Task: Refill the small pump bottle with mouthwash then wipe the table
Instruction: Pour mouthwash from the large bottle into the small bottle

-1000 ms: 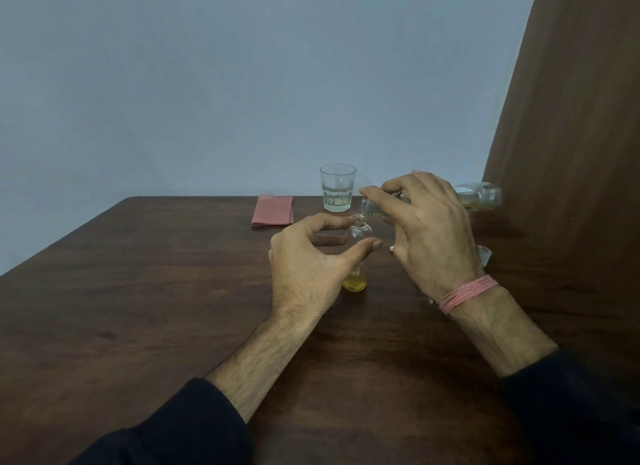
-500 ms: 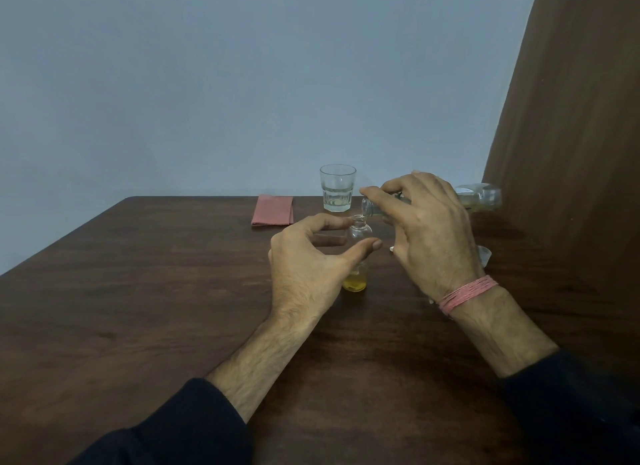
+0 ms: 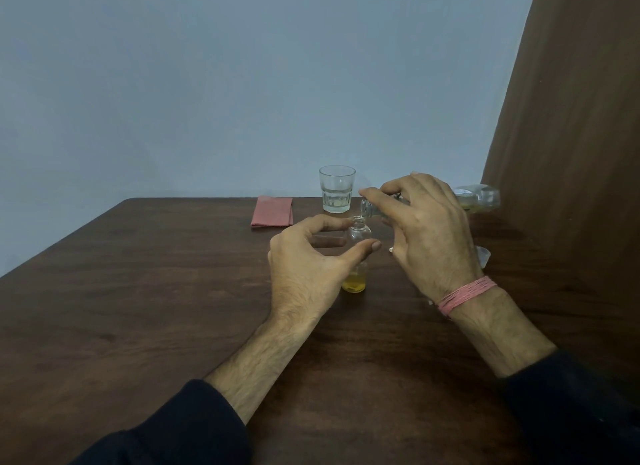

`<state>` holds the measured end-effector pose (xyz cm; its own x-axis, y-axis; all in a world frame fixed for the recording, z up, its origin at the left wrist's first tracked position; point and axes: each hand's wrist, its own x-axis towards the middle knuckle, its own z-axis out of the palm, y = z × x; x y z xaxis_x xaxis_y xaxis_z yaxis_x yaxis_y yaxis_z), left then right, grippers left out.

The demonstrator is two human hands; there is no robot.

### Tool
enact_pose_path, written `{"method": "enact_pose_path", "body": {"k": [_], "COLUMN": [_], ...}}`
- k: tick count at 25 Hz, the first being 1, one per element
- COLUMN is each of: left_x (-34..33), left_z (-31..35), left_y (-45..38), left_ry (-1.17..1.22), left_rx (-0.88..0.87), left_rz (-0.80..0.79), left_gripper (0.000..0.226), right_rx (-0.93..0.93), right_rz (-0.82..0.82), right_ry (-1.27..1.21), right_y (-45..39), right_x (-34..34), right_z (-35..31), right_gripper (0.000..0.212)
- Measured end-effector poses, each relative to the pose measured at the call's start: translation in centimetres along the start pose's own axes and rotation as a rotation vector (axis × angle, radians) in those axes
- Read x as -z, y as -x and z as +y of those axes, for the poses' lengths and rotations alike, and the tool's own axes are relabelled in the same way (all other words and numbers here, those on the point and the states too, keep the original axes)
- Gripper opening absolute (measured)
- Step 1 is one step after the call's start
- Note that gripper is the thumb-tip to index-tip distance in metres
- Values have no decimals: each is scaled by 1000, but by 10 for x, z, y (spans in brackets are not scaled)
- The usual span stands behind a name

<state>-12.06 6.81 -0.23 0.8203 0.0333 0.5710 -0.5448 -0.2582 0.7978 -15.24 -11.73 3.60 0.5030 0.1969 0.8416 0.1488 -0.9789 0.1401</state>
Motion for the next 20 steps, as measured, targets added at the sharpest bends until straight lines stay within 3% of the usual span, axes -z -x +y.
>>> {"method": "enact_pose_path", "body": {"k": [20], "left_x": [0], "left_z": [1], "left_y": [0], "left_ry": [6], "left_rx": [21], "left_rz": [-1], "left_gripper": [49], "right_rx": [-2], "right_rz": [-14], "right_ry": [-3], "right_y": [-2], "right_x": [2], "right_z": [-2], "right_gripper": [70]}}
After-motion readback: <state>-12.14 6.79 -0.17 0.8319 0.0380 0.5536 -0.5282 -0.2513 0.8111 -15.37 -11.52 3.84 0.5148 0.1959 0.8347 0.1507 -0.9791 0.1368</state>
